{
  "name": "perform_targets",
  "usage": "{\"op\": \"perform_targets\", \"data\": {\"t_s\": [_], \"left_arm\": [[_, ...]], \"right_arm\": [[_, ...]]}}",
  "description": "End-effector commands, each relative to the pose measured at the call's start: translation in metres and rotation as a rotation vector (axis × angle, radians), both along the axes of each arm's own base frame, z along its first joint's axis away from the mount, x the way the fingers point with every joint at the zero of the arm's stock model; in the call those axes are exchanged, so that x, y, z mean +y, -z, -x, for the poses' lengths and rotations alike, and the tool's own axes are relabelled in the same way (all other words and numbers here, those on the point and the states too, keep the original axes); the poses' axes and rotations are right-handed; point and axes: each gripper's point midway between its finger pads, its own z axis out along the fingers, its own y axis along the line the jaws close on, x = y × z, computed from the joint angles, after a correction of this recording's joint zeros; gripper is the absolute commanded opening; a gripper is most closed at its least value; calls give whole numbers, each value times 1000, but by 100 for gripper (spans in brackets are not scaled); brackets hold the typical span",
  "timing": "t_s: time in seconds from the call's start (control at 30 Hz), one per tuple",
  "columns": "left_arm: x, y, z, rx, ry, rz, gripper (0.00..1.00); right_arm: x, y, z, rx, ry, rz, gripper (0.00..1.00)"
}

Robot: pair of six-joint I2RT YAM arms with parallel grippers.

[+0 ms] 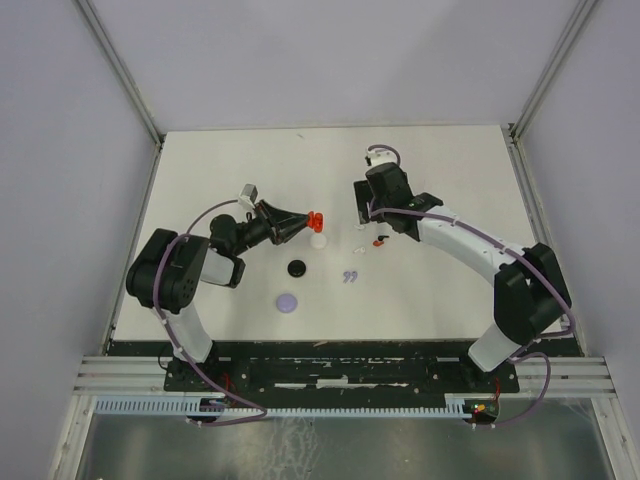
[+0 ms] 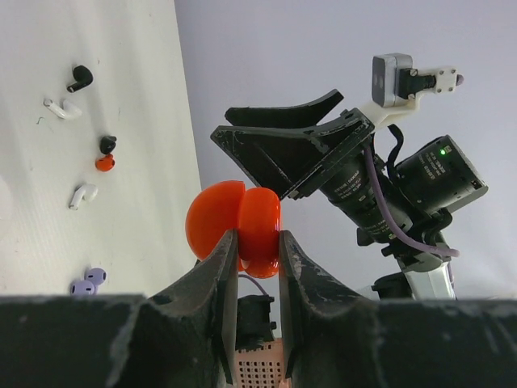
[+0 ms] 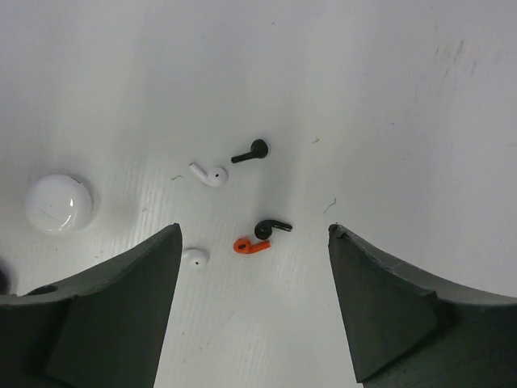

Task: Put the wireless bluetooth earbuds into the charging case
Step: Adjust the earbud with the charging case.

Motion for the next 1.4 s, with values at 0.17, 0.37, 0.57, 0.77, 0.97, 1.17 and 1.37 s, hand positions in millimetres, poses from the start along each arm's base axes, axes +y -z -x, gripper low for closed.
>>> {"op": "perform_targets", "data": {"t_s": [0.17, 0.37, 0.57, 0.77, 0.97, 1.17, 1.37], "left_arm": [[-3, -21, 3, -117, 56, 17, 3], [-9, -22, 5, -124, 116, 11, 3], [-12, -20, 10, -118, 163, 12, 3], [-15, -16, 13, -97, 180, 13, 3], [-19, -15, 17, -88, 203, 17, 3], [-23, -17, 20, -91, 226, 38, 3], [-27, -17, 21, -90, 242, 55, 3]], "right_arm": [[8, -34, 7, -84, -57, -77, 80], [49, -69, 27, -156, -326, -227, 72], [68, -87, 39, -149, -429, -219, 68], [91, -86, 49, -127, -498, -175, 67], [102, -81, 52, -106, -535, -140, 64], [107, -72, 54, -84, -563, -112, 59], [109, -66, 54, -72, -573, -97, 54]]}}
